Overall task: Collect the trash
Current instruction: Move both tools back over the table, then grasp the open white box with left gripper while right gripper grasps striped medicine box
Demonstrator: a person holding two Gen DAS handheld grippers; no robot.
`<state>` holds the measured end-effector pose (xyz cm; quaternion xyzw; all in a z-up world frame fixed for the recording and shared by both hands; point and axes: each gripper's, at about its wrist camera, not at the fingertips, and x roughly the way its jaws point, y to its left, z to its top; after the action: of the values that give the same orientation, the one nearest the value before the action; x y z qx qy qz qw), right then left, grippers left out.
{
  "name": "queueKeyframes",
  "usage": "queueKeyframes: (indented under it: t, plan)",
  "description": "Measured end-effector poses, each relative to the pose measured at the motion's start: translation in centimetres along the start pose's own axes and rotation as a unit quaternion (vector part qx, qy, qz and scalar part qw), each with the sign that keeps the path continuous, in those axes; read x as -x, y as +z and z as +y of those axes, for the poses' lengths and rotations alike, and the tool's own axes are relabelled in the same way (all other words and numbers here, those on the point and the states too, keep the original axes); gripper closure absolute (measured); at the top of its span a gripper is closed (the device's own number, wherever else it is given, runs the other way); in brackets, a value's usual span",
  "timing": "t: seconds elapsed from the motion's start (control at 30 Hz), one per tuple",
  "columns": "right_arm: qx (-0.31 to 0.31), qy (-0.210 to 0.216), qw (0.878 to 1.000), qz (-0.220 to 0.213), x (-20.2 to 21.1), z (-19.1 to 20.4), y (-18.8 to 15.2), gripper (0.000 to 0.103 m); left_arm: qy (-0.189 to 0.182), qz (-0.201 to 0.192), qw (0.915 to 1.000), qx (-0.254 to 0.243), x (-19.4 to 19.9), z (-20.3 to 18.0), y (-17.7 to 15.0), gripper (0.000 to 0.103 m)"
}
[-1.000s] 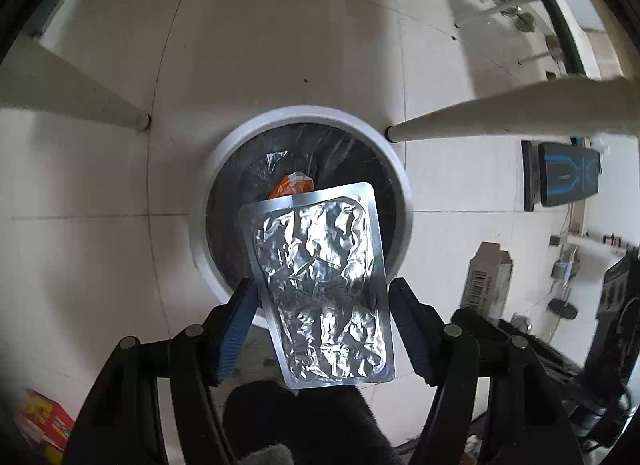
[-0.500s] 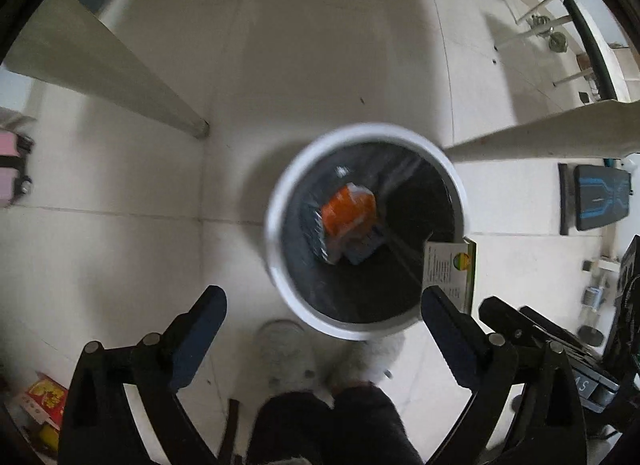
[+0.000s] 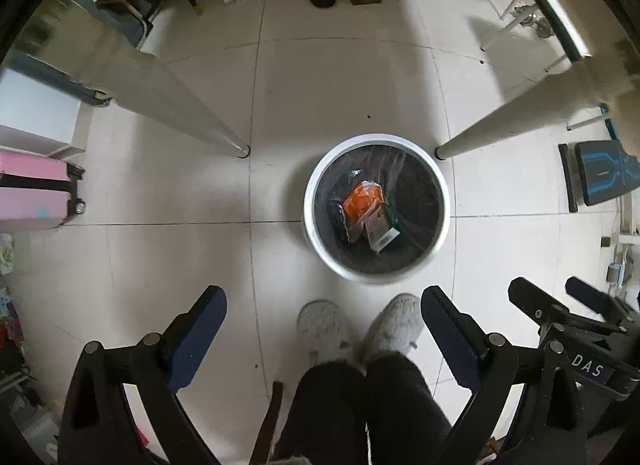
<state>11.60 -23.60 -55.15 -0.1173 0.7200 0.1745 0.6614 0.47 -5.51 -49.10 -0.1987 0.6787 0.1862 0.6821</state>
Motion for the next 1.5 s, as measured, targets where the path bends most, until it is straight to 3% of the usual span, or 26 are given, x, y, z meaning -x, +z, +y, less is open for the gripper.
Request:
queueKeyframes:
  t: [0.43, 0.63, 0.73, 0.93, 1.07, 1.3, 1.5]
  plan:
    - [0.023, 0.015, 0.998, -0.049, 20.0, 3.1, -4.7, 0.0, -0.016, -0.043, 0.9989, -0.003, 15.9, 0.5, -3.4, 0.003]
    - [0.005, 0.055, 0.995, -0.078, 28.4, 3.9, -4.5, 0.0, -0.006, -0.089, 0.996, 0.008, 21.9, 1.0, -1.4, 0.003]
    - [-0.006, 0.067, 0.994, -0.09, 31.9, 3.6, -2.5, 0.0, 0.009, -0.113, 0.9933, 0.025, 23.7, 0.8, 0.9, 0.003]
    - [-0.022, 0.061, 0.99, -0.128, 37.1, 0.6, 6.1, 0.0, 0.03, -0.137, 0.9874, 0.073, 25.4, 0.6, 8.1, 0.003]
    - [-0.031, 0.042, 0.989, -0.139, 38.3, -2.4, 15.4, 0.0, 0.02, -0.149, 0.9828, 0.108, 27.0, -0.4, 14.7, 0.003]
    - [-0.03, 0.029, 0.994, -0.102, 35.9, -4.3, 32.1, 0.0, -0.018, -0.13, 0.9793, 0.154, 28.4, -2.1, 28.6, 0.004]
    - [-0.019, 0.014, 0.998, -0.066, 31.9, -3.2, 42.1, 0.0, -0.015, -0.09, 0.985, 0.147, 26.1, -3.6, 37.2, 0.004]
